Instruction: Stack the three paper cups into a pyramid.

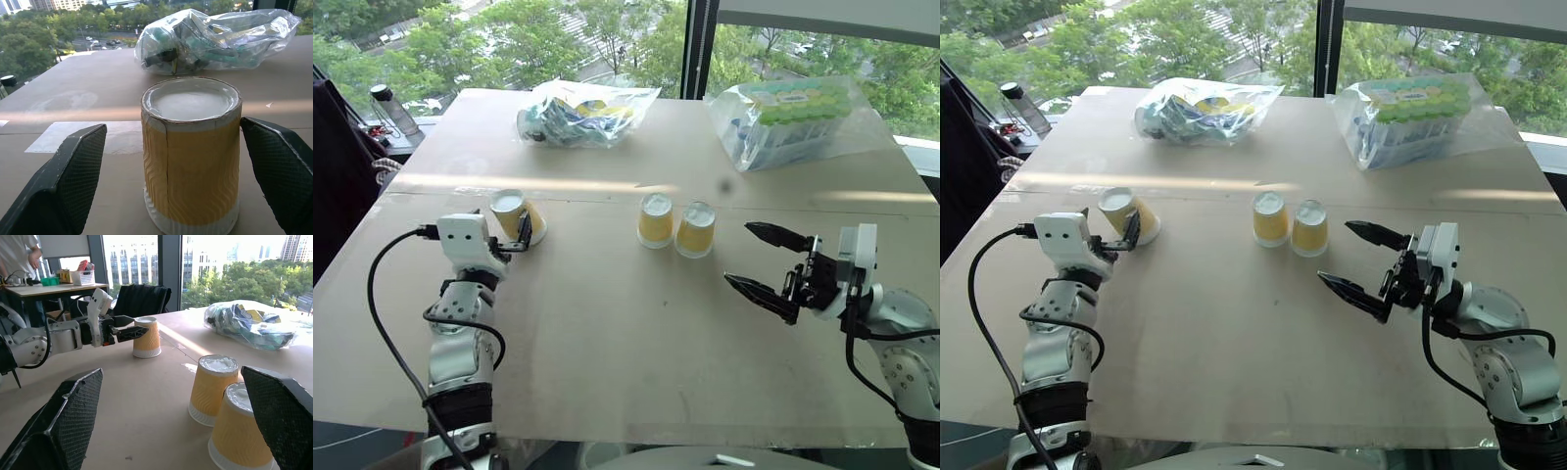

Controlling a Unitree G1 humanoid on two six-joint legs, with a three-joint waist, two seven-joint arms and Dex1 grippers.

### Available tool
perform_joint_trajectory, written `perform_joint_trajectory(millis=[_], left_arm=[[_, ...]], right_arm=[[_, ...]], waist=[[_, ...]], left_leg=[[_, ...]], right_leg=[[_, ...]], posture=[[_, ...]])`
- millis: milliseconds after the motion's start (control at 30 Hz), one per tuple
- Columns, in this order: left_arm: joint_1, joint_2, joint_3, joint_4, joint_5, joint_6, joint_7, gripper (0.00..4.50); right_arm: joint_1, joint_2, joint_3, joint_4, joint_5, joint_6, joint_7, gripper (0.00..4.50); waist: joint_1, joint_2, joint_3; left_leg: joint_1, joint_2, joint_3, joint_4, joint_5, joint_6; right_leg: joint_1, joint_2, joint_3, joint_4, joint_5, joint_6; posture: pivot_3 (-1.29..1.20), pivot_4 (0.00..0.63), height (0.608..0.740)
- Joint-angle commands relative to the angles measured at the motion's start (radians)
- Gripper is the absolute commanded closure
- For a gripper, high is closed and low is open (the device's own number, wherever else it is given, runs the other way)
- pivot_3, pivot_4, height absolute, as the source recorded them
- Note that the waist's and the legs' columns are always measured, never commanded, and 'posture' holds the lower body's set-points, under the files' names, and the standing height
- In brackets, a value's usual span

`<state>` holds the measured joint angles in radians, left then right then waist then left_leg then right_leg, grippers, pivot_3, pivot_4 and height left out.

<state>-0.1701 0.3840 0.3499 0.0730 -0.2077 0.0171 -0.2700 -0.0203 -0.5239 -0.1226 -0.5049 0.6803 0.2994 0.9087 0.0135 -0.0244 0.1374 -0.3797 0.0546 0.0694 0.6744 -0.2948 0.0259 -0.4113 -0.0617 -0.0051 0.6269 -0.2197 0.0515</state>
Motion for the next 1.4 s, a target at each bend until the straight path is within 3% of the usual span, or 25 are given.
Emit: perform_joint_trajectory(millis=[33, 367, 500, 533, 867, 1133, 1400], left_arm=[[-0.037, 0.019, -0.008, 0.019, -0.01, -0.01, -0.026, 0.0], [-0.125, 0.043, -0.024, 0.117, -0.002, -0.015, -0.058, 0.0], [-0.142, 0.045, -0.025, 0.13, -0.007, -0.016, -0.061, 1.17], [-0.143, 0.045, -0.026, 0.13, -0.006, -0.017, -0.061, 1.68], [-0.182, 0.063, -0.038, 0.061, -0.036, 0.015, -0.086, 1.68], [-0.505, 0.123, -0.203, 0.002, -0.245, 0.293, -0.453, 1.68], [-0.824, 0.051, -0.395, 0.358, -0.192, 0.244, -0.834, 1.68]], right_arm=[[-0.01, 0.004, -0.008, -0.047, 0.024, -0.012, -0.014, 0.02], [0.003, 0.0, -0.014, -0.064, 0.066, -0.018, 0.009, 0.02], [0.013, 0.001, -0.016, -0.057, 0.066, -0.028, 0.017, 0.0], [0.015, 0.001, -0.016, -0.055, 0.065, -0.031, 0.018, 0.0], [0.036, -0.003, -0.03, -0.045, 0.06, -0.05, 0.02, 0.0], [0.124, 0.013, -0.152, -0.044, 0.078, -0.089, -0.03, 0.0], [0.258, 0.07, -0.165, -0.092, 0.02, -0.176, -0.069, 0.0]], waist=[[0.0, 0.0, 0.0], [0.0, 0.0, 0.0], [0.0, 0.0, 0.0], [0.0, 0.0, 0.0], [0.0, 0.0, 0.0], [0.012, -0.002, 0.001], [-0.006, -0.001, 0.002]], left_leg=[[0.0, 0.0, 0.0, 0.0, 0.0, 0.0], [0.0, 0.0, 0.0, 0.0, 0.0, 0.0], [0.0, 0.0, 0.0, 0.0, 0.0, 0.0], [0.0, 0.0, 0.0, 0.0, 0.0, 0.0], [0.0, 0.0, 0.0, 0.0, 0.0, 0.0], [-0.004, -0.001, -0.003, 0.005, 0.0, 0.0], [-0.002, -0.002, -0.007, 0.005, 0.0, 0.0]], right_leg=[[0.0, 0.0, 0.0, 0.0, 0.0, 0.0], [0.0, 0.0, 0.0, 0.0, 0.0, 0.0], [0.0, 0.0, 0.0, 0.0, 0.0, 0.0], [0.0, 0.0, 0.0, 0.0, 0.0, 0.0], [0.0, 0.0, 0.0, 0.0, 0.0, 0.0], [0.0, 0.0, -0.003, 0.0, 0.0, 0.0], [0.001, 0.004, 0.002, 0.0, 0.0, 0.001]], posture=[[0.0, 0.15, 0.74], [0.0, 0.15, 0.74], [0.0, 0.15, 0.74], [0.0, 0.15, 0.74], [0.0, 0.15, 0.74], [0.0, 0.15, 0.74], [0.0, 0.15, 0.74]])
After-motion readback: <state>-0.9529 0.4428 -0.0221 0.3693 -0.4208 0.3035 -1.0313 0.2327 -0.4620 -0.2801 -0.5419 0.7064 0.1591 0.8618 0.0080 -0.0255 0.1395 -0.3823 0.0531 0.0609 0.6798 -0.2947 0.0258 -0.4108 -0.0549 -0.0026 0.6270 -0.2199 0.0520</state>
